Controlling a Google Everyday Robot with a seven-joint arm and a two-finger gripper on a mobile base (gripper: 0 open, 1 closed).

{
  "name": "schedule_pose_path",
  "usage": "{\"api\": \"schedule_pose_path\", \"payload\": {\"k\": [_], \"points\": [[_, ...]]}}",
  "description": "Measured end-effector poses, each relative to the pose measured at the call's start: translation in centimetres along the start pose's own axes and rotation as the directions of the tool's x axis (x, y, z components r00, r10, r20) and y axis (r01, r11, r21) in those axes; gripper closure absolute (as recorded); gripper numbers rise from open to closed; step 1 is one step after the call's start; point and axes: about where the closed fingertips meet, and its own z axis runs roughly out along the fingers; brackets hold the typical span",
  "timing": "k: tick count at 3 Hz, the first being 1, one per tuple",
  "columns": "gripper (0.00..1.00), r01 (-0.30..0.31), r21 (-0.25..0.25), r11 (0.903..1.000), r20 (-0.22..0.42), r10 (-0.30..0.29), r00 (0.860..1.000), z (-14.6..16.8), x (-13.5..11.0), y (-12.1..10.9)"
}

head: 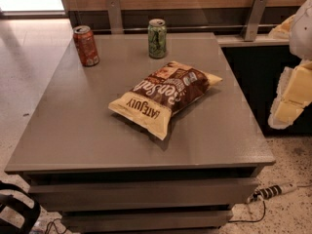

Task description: Pick coke can

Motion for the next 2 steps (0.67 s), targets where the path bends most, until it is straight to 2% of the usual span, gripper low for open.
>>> {"api": "schedule_pose_path", "payload": {"k": [1,2], "points": [[0.0,-0.001,0.003,1.0,0.007,0.001,1.0,-0.1,-0.2,-0.1],[0.0,-0.013,-0.02,0.9997,0.082,0.015,0.997,1.3,-2.9,-0.8]]}}
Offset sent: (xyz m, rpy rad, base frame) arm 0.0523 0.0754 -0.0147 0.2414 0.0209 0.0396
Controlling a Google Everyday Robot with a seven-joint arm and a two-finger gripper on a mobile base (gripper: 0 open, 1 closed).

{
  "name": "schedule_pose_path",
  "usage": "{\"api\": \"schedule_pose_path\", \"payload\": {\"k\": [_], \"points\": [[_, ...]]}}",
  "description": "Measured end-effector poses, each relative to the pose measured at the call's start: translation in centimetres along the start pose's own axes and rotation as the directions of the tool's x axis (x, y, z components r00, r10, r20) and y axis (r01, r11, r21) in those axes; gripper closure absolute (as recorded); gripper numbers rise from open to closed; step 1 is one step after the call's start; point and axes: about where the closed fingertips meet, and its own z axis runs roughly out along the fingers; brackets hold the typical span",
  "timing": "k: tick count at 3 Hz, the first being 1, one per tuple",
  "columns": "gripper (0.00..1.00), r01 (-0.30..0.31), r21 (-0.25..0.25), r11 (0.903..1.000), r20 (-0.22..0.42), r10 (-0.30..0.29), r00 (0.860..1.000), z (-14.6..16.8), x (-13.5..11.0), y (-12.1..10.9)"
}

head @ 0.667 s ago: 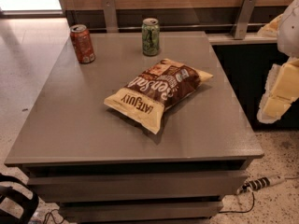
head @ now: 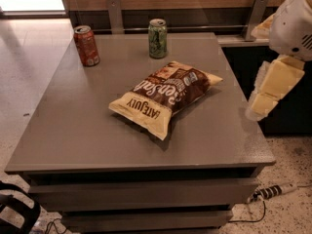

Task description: Pick coke can

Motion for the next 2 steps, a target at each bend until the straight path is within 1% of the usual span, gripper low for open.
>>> {"api": "schedule_pose_path", "payload": {"k": [1,2], "points": [[0.0,-0.028,-0.045,0.9986,0.108,0.032,0.994,3.5,-3.7,-0.7],[0.0,-0.062,-0.082,0.9947,0.233,0.079,0.969,6.7,-7.1,-1.4]]}}
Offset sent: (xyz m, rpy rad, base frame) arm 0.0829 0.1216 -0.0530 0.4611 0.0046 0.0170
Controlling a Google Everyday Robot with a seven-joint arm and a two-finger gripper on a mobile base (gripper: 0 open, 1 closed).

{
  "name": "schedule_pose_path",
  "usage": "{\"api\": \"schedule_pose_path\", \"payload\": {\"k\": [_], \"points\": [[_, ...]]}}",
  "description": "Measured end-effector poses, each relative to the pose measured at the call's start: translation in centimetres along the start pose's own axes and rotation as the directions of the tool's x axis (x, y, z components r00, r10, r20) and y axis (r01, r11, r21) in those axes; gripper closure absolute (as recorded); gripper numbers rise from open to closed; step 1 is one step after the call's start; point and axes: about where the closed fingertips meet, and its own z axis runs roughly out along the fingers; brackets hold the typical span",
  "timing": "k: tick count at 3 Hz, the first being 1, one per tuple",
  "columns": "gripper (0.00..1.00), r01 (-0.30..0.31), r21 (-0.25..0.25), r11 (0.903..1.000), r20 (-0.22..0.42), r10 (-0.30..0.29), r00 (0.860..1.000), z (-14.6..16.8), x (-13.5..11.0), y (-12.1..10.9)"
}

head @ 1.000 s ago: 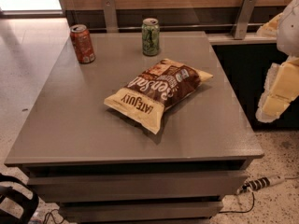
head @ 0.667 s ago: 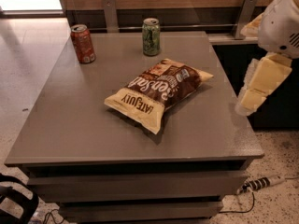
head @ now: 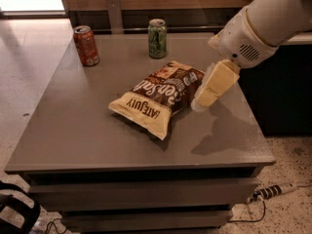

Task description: Pick coke can

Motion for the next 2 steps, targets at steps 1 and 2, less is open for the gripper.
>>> {"api": "schedule_pose_path", "payload": {"k": [1,2], "points": [[0.0,-0.02,0.008,0.9998,0.14,0.019,0.99,2.3,-2.9,-1.1],[0.0,-0.038,0.051,0.998,0.28,0.022,0.96,3.2,-5.9,-3.4]]}}
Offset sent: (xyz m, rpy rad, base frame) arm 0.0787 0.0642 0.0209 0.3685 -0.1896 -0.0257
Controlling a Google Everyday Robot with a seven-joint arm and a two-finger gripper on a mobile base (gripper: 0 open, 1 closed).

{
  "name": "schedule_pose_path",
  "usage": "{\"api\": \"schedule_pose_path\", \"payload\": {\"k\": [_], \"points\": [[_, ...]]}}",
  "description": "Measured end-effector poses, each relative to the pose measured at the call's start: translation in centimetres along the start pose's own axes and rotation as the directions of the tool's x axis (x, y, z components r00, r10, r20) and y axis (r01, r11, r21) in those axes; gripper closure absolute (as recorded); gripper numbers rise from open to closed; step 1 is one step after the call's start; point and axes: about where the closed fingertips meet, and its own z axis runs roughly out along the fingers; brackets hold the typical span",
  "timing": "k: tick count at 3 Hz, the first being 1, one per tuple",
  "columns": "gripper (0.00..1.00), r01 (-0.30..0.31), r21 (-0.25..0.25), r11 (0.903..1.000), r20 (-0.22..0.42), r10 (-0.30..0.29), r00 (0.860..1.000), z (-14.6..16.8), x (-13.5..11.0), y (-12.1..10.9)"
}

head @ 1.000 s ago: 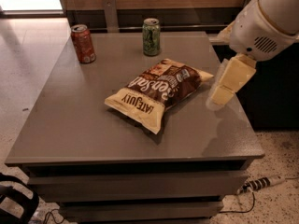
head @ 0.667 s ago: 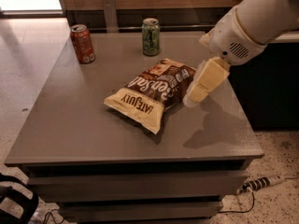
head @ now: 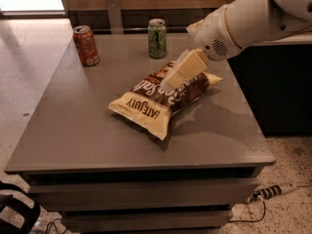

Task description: Pick coke can

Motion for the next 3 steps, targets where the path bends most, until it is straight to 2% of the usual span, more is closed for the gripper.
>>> {"api": "schedule_pose_path", "payload": {"k": [1,2,3], "points": [[0.0,0.006,-0.009,0.9999,0.076,-0.005,0.997,2.0,-3.1,0.5],[0.0,0.006,-0.009,0.9999,0.076,-0.005,0.997,2.0,-3.1,0.5],[0.0,0.011,-0.022,0.9997,0.095,-0.009,0.995,3.3,-4.1,0.1]]}}
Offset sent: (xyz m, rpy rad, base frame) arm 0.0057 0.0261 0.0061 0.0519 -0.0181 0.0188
